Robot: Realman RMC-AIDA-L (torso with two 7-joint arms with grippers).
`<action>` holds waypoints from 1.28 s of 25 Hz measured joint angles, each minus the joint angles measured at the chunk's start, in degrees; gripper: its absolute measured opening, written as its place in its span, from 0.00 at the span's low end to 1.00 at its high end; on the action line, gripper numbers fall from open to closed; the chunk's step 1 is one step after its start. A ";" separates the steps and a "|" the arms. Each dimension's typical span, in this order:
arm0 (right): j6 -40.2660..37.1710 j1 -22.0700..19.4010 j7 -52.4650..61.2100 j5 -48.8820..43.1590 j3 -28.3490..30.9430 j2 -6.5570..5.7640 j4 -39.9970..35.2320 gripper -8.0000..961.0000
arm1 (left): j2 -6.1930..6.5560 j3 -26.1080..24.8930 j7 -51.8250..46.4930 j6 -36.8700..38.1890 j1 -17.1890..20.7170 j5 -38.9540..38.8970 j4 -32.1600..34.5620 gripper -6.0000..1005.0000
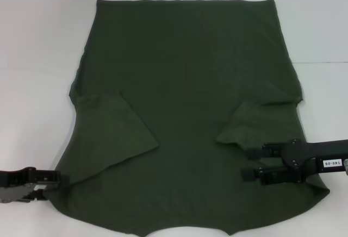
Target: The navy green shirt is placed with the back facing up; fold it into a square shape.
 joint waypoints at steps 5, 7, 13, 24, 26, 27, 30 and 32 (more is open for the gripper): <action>0.05 0.09 -0.03 0.00 -0.16 0.00 0.11 0.89 | 0.00 0.17 -0.01 -0.25 -0.16 -0.57 -0.47 0.79; 0.05 0.21 -0.04 0.00 -0.28 0.04 0.16 0.89 | 0.00 0.17 0.00 -0.30 -0.27 -0.62 -0.58 0.79; 0.05 0.48 -0.04 0.00 -0.87 0.09 0.23 0.89 | 0.00 0.16 0.07 -0.37 -0.60 -0.67 -0.81 0.79; 0.04 0.58 -0.09 -0.01 -0.88 0.09 0.23 0.89 | -0.06 0.16 -0.05 -0.48 -0.74 -0.68 -1.12 0.71; 0.04 0.62 -0.10 -0.01 -0.90 0.09 0.22 0.89 | -0.08 0.16 -0.06 -0.70 -0.85 -0.68 -1.55 0.68; 0.04 0.64 -0.11 -0.01 -0.96 0.09 0.22 0.89 | -0.08 0.17 -0.02 -0.90 -0.95 -0.67 -1.86 0.67; 0.04 0.65 -0.12 -0.01 -1.28 0.09 0.22 0.89 | -0.09 0.68 0.03 -1.49 -1.15 -0.59 -2.30 0.62; 0.04 0.65 -0.13 -0.01 -1.37 0.09 0.22 0.89 | -0.09 1.31 -0.04 -1.82 -1.18 -0.61 -2.33 0.58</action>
